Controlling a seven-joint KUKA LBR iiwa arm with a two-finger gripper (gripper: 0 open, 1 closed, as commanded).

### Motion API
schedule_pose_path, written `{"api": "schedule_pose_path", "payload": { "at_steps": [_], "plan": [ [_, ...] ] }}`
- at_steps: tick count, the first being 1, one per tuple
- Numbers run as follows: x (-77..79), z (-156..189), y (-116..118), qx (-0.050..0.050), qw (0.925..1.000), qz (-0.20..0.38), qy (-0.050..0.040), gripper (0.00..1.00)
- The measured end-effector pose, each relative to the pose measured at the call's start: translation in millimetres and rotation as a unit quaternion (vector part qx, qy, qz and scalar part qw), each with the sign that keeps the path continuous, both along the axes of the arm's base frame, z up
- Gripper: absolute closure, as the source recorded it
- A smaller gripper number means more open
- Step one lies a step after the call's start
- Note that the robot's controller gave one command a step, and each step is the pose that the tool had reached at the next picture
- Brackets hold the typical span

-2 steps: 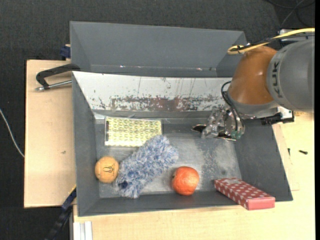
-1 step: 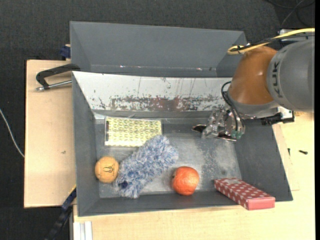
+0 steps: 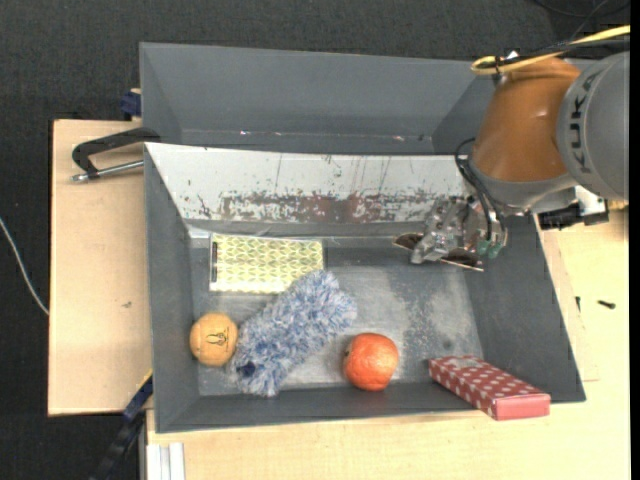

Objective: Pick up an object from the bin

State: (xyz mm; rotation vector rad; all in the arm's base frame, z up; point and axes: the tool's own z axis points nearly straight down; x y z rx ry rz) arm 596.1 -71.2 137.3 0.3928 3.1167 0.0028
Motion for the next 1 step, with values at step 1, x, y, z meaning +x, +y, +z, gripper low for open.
{"api": "schedule_pose_path", "payload": {
  "at_steps": [1],
  "plan": [
    [1.9,68.3,2.1,0.0,1.0,0.003,-0.0009,1.0]
  ]
}}
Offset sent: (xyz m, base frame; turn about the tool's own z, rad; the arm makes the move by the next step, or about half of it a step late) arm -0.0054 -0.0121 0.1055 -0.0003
